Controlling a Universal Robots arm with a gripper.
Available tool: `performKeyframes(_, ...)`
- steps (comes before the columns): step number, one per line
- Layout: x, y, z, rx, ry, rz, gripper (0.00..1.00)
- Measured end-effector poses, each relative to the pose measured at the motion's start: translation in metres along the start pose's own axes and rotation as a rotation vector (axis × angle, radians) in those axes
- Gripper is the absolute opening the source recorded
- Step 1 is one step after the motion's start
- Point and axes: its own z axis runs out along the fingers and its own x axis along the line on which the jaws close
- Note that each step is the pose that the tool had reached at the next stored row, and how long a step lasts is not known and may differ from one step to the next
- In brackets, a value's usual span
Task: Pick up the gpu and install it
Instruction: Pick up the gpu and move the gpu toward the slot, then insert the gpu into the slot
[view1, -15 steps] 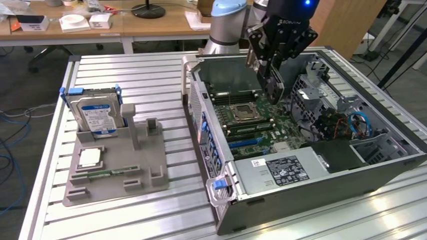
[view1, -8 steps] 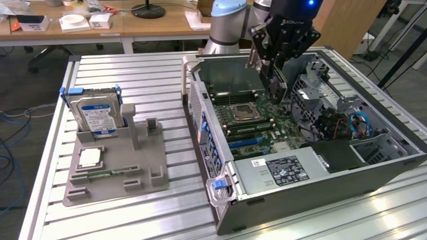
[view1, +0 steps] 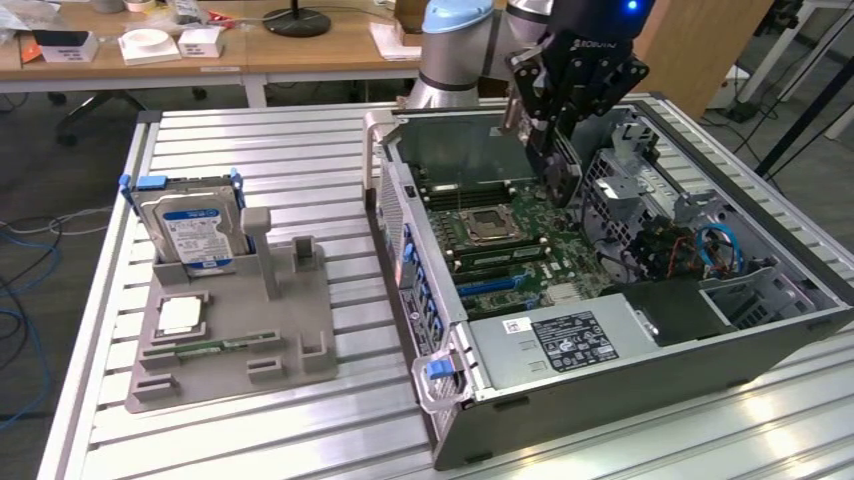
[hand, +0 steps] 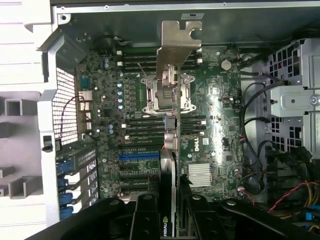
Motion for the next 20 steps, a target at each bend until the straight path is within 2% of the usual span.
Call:
performKeyframes(3,-0.0038,0.0002,0.0001,-0.0001,0.0000,0.000,0.26)
performKeyframes(20,-0.0039,0.0004,0.0001,-0.0004,0.0007,-0.015,0.26)
